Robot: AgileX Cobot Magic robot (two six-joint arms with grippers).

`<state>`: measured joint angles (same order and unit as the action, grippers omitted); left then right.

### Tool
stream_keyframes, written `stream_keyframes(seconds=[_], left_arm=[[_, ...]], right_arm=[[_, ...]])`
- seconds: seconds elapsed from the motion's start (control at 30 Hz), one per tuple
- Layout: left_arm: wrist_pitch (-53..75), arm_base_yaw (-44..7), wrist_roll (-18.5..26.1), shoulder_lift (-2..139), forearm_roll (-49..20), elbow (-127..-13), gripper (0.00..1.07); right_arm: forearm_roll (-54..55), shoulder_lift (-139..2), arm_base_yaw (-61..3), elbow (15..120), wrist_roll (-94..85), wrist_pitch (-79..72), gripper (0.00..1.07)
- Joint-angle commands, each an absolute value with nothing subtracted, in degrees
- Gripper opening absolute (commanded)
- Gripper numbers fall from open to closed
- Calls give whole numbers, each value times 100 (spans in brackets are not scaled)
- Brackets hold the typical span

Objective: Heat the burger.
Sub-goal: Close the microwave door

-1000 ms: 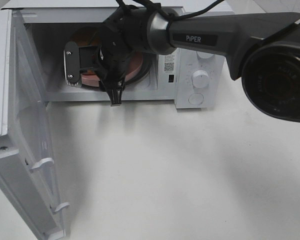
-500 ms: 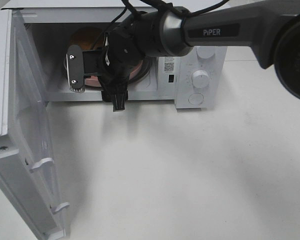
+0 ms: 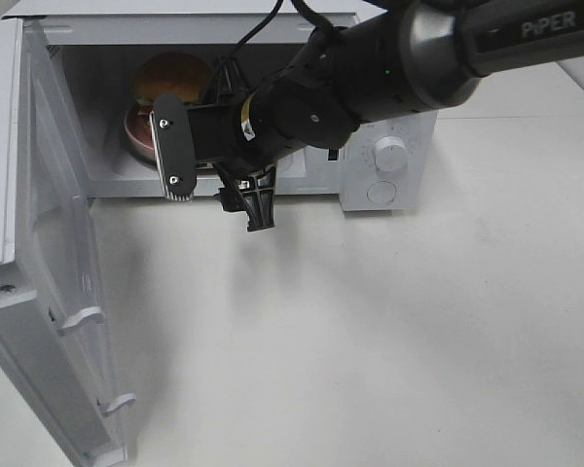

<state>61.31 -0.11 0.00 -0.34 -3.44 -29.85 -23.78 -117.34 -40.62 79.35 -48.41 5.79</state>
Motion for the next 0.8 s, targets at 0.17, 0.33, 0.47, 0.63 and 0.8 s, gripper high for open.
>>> stream_keyframes(seconds=[0.17, 0.33, 0.47, 0.63, 0.8], left_arm=[[6136, 6, 0, -120, -372, -2974, 100], [6136, 6, 0, -120, -372, -2974, 100], [6136, 6, 0, -120, -372, -2974, 100], [6136, 6, 0, -120, -372, -2974, 100], [6136, 6, 0, -120, -372, -2974, 100]], right_arm=[[-2223, -10869, -4085, 6939, -4635, 395, 77], [-1971, -10308, -4085, 6331, -4194, 435, 77], [-1776, -9981, -4085, 6033, -3839, 470, 79], [-1484, -9402, -4085, 5598, -3226, 963, 82], [-1289, -8829, -4085, 5288, -2194, 1919, 81]])
